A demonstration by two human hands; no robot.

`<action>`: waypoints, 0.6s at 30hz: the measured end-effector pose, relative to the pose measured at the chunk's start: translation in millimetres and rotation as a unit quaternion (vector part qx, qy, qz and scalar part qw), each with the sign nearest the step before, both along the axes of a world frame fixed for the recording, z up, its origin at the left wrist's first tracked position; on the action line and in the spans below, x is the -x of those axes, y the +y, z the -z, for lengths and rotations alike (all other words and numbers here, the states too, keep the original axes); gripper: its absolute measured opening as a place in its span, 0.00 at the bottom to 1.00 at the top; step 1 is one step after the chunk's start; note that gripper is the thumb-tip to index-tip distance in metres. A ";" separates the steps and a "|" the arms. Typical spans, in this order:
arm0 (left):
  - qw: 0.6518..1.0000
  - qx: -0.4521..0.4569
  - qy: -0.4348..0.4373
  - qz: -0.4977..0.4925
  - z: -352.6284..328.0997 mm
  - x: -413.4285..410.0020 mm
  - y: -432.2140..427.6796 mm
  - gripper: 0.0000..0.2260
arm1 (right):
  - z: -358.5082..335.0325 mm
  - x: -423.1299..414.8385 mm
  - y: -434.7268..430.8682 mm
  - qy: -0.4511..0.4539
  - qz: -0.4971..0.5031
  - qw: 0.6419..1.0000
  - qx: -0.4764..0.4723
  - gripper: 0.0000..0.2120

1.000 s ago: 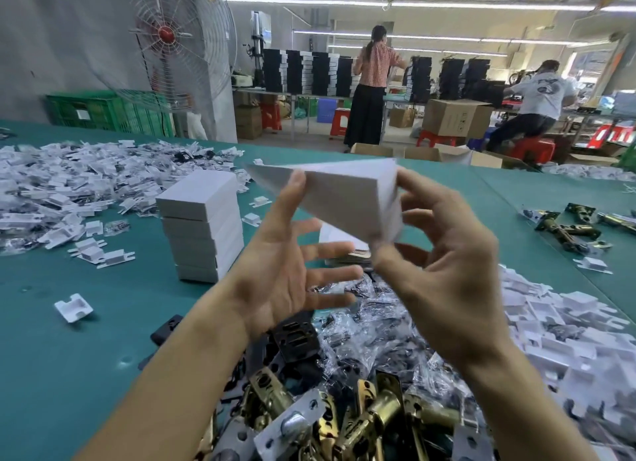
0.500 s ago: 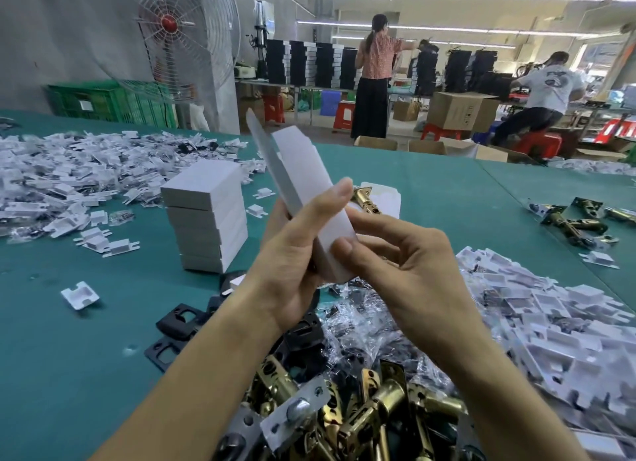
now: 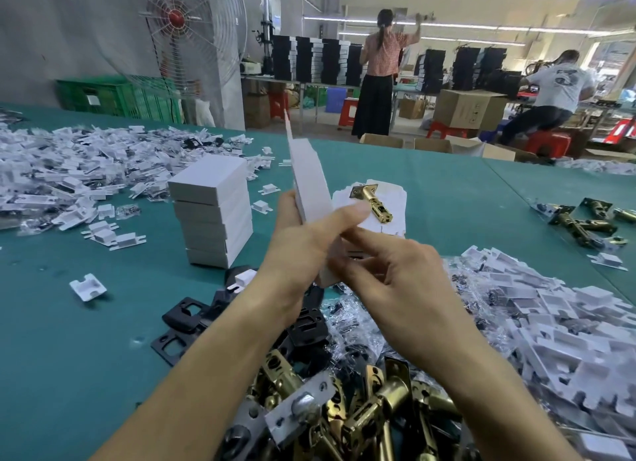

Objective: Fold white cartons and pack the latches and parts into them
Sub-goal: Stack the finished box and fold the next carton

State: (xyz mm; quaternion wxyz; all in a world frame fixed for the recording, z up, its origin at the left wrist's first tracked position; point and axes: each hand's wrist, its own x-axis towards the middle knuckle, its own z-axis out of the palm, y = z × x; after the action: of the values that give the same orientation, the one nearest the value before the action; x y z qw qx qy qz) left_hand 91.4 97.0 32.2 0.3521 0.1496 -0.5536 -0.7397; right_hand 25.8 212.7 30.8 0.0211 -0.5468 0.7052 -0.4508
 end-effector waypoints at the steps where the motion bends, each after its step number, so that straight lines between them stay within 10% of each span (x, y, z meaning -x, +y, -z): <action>1: 1.000 0.000 -0.008 0.004 0.6 -0.8 -2.5 0.21 | 1.3 1.1 -0.6 0.003 -0.005 1.000 -0.014 0.08; 10: 0.968 0.129 0.002 -0.216 -2.8 -7.1 -31.6 0.35 | 0.8 -3.7 1.2 0.044 -0.006 0.990 -0.131 0.13; 18: 0.962 0.127 -0.015 -0.240 0.1 -8.7 -38.9 0.35 | -0.8 -44.3 -39.6 0.167 -0.137 0.880 -0.423 0.18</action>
State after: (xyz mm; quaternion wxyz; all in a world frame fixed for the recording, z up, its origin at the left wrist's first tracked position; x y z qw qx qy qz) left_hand 100.1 58.0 32.1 0.5269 0.2434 -0.5962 -0.5547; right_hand 70.1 173.1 31.6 0.1939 -0.6445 0.7396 -0.0040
